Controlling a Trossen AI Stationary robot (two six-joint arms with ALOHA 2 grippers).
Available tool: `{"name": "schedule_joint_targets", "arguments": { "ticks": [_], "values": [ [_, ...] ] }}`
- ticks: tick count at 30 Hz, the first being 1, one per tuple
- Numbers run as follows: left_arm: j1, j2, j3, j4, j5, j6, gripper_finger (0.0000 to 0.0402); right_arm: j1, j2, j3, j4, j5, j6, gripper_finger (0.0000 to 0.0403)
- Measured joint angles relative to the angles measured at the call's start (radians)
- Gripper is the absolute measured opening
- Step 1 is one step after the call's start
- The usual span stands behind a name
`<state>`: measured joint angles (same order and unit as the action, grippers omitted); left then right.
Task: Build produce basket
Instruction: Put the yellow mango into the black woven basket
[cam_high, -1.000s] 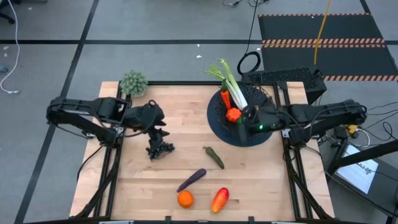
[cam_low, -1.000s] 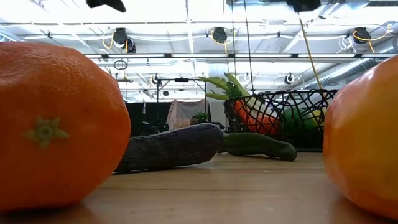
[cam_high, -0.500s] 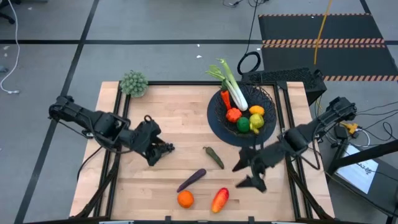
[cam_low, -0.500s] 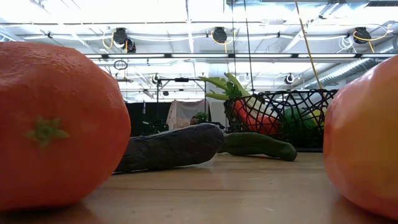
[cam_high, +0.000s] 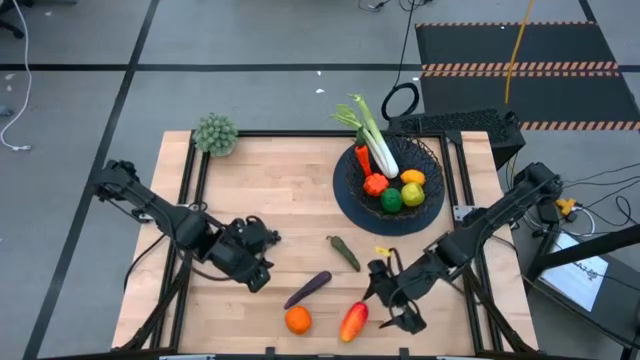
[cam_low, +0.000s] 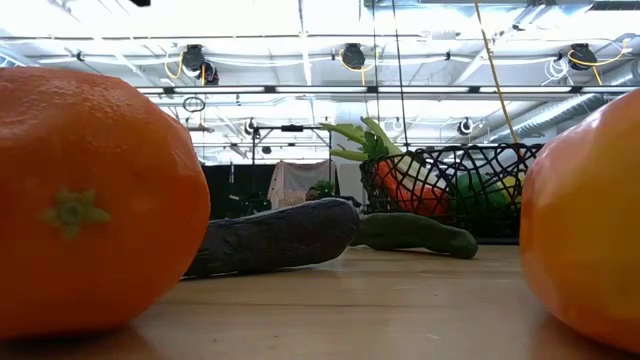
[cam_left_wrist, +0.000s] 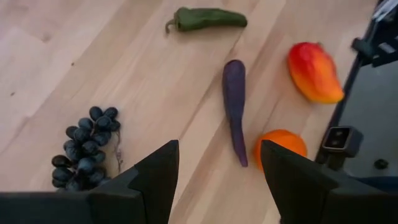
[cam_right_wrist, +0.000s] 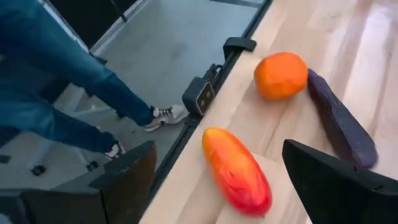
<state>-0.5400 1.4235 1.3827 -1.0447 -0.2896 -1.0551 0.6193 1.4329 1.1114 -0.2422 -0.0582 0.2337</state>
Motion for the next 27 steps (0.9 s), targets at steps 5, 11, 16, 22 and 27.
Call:
{"name": "schedule_joint_targets", "arguments": {
  "ticks": [5, 11, 16, 22, 27],
  "values": [
    [0.002, 0.034, 0.000, 0.001, 0.000, -0.019, 0.0225, 0.000, 0.073, -0.052, 0.103, -0.019, -0.094, 0.0352],
    [0.008, 0.042, 0.000, 0.008, -0.001, -0.160, 0.0225, -0.008, 0.161, -0.101, 0.184, -0.100, -0.147, 0.0383],
    [-0.007, 0.043, 0.000, 0.010, 0.000, -0.195, 0.0225, -0.011, 0.227, -0.101, 0.263, -0.125, -0.171, 0.0393],
    [-0.012, 0.043, 0.000, 0.010, -0.001, -0.222, 0.0225, -0.011, 0.294, -0.101, 0.351, -0.125, -0.201, 0.0394],
    [-0.011, 0.043, 0.000, 0.010, -0.001, -0.231, 0.0225, -0.020, 0.334, -0.101, 0.349, -0.085, -0.233, 0.0394]
  ]
}}
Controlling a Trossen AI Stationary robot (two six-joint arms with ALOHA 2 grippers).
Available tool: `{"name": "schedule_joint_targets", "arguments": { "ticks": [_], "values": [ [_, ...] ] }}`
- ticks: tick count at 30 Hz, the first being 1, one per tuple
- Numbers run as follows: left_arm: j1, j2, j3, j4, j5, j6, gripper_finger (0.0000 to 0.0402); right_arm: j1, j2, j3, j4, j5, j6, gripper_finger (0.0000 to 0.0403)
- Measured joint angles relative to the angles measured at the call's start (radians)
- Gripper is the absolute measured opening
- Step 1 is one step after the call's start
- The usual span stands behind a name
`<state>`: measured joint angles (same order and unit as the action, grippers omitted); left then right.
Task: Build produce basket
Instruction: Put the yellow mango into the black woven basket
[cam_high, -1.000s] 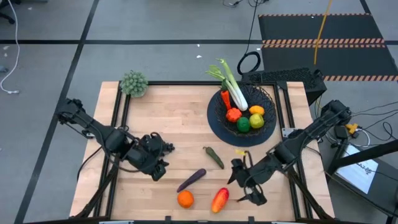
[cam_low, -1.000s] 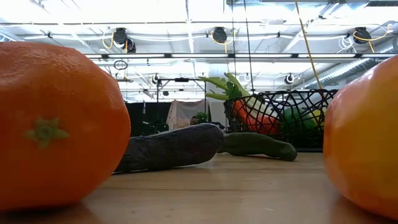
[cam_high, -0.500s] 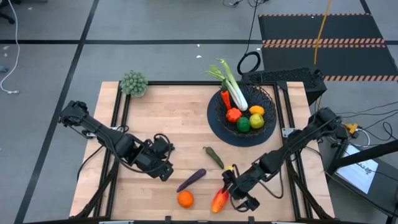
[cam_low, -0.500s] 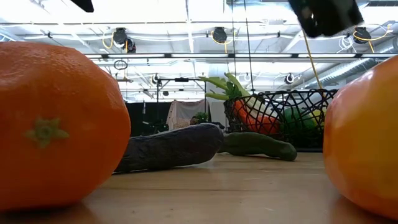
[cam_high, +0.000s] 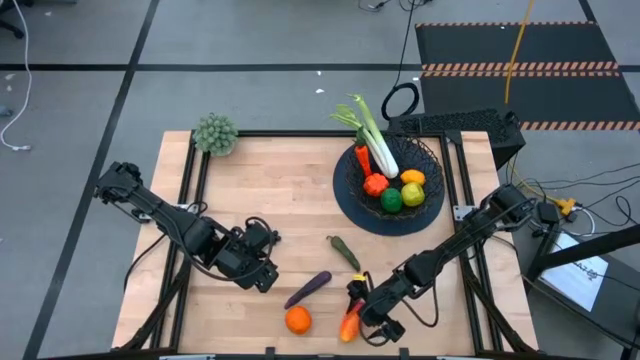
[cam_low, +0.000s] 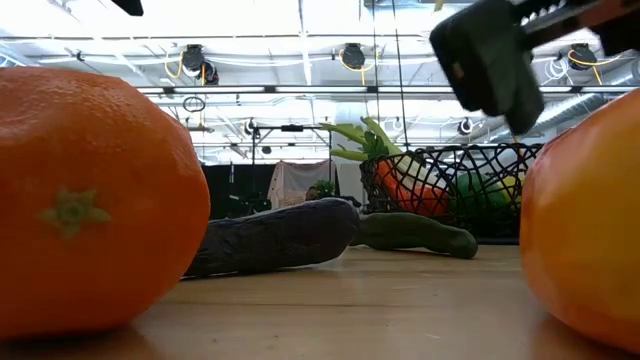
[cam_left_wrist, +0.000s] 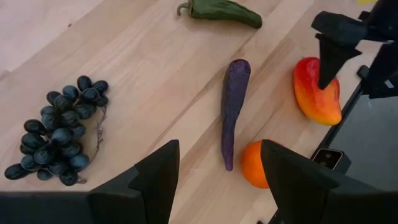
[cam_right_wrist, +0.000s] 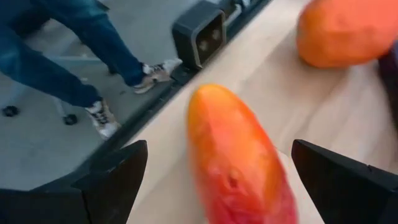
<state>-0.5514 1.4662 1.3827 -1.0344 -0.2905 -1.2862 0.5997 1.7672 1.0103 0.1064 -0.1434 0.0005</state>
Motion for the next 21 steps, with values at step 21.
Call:
{"name": "schedule_joint_targets", "arguments": {
  "ticks": [21],
  "values": [
    [0.000, 0.000, 0.000, -0.008, -0.012, 0.042, 0.0225, -0.063, 0.038, -0.019, -0.007, -0.040, -0.065, 0.0361]
  ]
}}
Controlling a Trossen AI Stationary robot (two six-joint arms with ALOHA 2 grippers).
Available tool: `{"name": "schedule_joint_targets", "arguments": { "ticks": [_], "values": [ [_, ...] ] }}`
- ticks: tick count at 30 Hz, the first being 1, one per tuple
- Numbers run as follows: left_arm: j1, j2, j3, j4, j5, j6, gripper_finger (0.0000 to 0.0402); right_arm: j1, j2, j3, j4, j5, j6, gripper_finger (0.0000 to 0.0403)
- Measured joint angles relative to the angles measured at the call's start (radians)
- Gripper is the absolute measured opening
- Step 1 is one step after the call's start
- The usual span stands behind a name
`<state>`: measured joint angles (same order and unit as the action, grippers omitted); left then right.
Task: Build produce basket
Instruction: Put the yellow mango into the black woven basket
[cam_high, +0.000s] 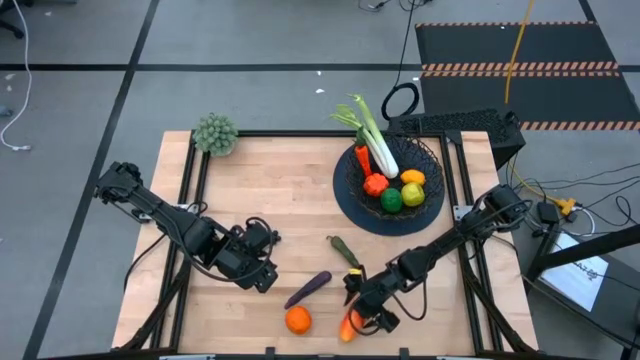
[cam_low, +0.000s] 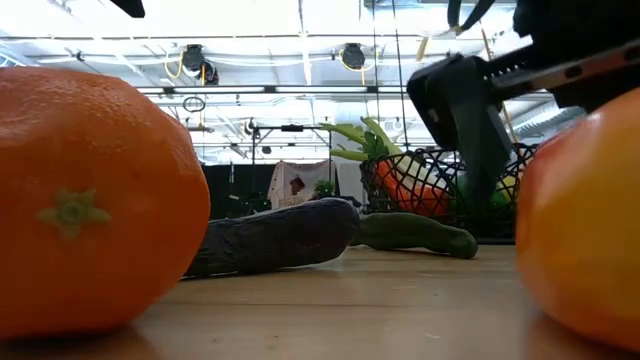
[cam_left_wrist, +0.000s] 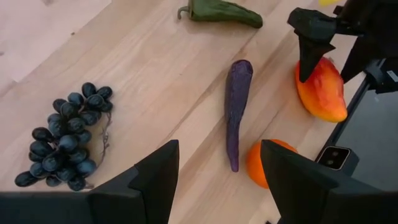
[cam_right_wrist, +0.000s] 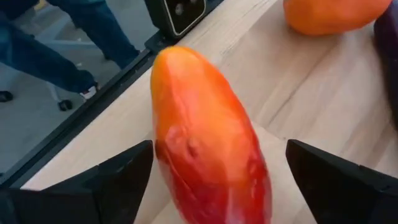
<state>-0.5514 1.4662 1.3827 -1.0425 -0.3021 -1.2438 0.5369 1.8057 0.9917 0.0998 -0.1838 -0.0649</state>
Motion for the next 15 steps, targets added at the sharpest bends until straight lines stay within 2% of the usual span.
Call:
{"name": "schedule_joint_targets", "arguments": {
  "ticks": [15],
  "values": [
    [0.000, 0.000, 0.000, -0.001, -0.068, 0.057, 0.0225, -0.001, 0.000, -0.021, 0.001, -0.001, 0.026, 0.0270]
  ]
}}
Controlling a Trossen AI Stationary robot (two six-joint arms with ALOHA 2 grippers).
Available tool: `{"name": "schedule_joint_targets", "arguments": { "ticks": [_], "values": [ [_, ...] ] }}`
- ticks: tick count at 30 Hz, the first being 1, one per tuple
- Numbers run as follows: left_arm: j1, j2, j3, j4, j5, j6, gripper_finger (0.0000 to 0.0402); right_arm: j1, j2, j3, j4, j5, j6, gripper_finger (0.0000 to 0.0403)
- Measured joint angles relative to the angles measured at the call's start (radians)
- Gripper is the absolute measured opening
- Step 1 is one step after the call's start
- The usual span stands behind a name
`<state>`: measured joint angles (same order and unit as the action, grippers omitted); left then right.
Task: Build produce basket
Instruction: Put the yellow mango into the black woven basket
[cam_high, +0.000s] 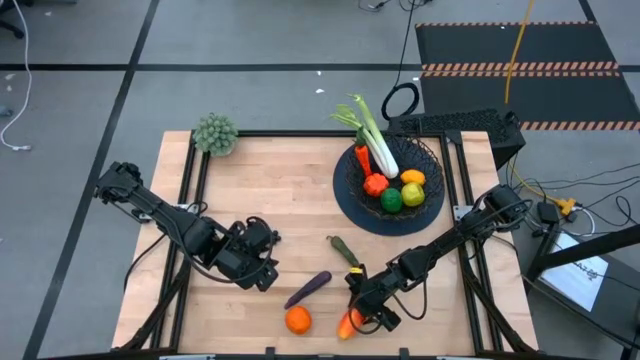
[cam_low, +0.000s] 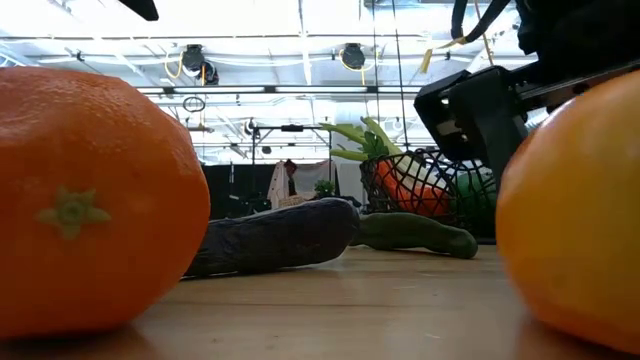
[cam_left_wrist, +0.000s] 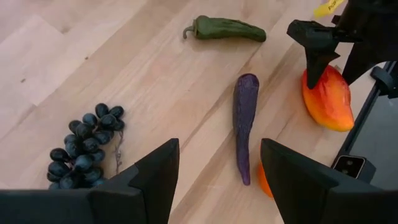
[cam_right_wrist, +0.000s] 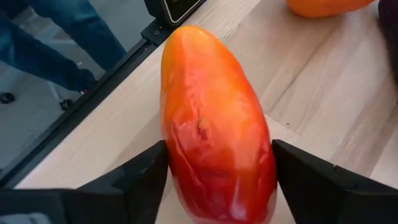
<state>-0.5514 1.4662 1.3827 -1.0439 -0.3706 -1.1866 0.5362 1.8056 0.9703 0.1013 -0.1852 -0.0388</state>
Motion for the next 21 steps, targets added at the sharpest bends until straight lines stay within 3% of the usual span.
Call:
{"name": "schedule_joint_targets", "arguments": {
  "ticks": [7, 15, 21],
  "values": [
    [0.013, 0.000, 0.000, 0.001, -0.017, -0.002, 0.0225, 0.000, -0.084, -0.001, -0.013, 0.001, 0.111, 0.0243],
    [0.013, 0.000, 0.000, 0.040, -0.033, 0.035, 0.0225, -0.056, -0.342, -0.001, -0.054, 0.010, 0.404, 0.0243],
    [0.017, 0.000, 0.000, 0.066, -0.078, 0.119, 0.0225, -0.116, -0.551, 0.000, -0.052, 0.178, 0.664, 0.0244]
  ]
}}
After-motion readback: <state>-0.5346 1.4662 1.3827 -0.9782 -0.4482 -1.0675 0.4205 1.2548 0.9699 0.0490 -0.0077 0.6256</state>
